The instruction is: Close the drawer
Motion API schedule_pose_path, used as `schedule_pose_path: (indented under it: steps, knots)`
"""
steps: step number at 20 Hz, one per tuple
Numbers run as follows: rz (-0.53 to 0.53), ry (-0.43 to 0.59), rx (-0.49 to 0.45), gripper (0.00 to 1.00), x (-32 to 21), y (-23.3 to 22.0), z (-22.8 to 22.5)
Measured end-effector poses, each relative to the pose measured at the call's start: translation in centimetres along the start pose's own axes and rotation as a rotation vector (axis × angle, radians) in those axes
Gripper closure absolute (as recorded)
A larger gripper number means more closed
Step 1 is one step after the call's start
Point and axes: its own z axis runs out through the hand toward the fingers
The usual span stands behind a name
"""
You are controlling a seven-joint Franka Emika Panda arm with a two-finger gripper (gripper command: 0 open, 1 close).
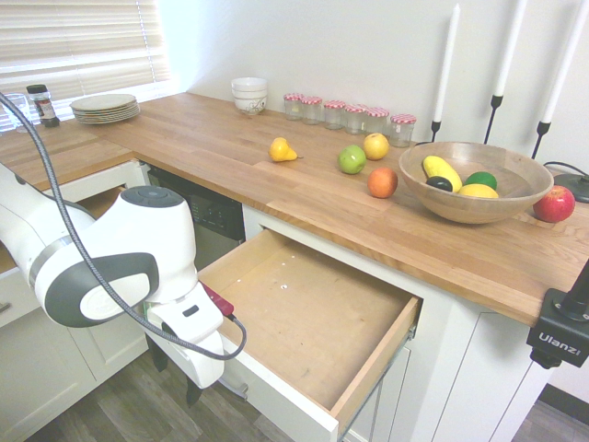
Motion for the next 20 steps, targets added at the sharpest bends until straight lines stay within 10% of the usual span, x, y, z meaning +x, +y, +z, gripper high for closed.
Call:
schedule_pose_path:
  steps: [15,16,20]
  knots:
    - [-0.126,0.049,0.087,0.0,2.3,0.5,7.0]
    - [-0.141,0.058,0.097,1.0,2.2,0.3,6.9]
    - [-0.145,0.07,0.105,1.0,2.2,0.2,7.4]
